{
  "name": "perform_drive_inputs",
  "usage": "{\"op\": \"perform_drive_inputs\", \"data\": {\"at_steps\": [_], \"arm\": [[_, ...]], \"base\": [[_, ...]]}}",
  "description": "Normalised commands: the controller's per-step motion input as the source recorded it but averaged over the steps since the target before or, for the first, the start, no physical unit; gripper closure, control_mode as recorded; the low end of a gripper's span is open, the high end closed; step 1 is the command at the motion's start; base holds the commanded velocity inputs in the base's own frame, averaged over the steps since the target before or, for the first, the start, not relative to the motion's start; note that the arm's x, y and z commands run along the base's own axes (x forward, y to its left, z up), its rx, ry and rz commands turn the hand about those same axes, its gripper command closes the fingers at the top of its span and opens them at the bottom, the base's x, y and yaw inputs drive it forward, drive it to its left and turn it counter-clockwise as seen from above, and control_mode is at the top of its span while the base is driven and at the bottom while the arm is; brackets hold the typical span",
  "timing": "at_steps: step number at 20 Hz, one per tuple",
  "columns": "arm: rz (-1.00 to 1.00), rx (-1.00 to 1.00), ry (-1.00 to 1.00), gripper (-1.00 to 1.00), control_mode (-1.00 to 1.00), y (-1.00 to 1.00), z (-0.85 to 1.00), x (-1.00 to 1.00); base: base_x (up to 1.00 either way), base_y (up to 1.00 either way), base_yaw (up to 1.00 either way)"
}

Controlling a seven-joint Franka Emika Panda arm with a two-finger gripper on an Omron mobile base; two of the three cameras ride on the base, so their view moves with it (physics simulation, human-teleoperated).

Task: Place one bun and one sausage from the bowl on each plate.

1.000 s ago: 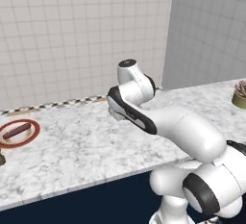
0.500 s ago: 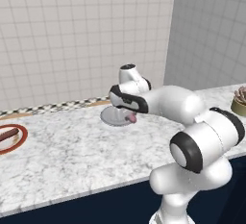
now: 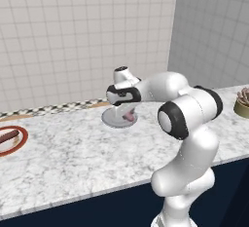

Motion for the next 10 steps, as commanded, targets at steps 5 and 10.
{"op": "perform_drive_inputs", "data": {"at_steps": [5, 10], "arm": [[0.00, 0.00, -0.01, 1.00, -1.00, 0.02, -0.27, 0.76], [0.00, -0.01, 0.03, 1.00, -1.00, 0.08, -0.61, 0.63]], "base": [[0.00, 0.00, 0.00], [0.00, 0.00, 0.00]]}}
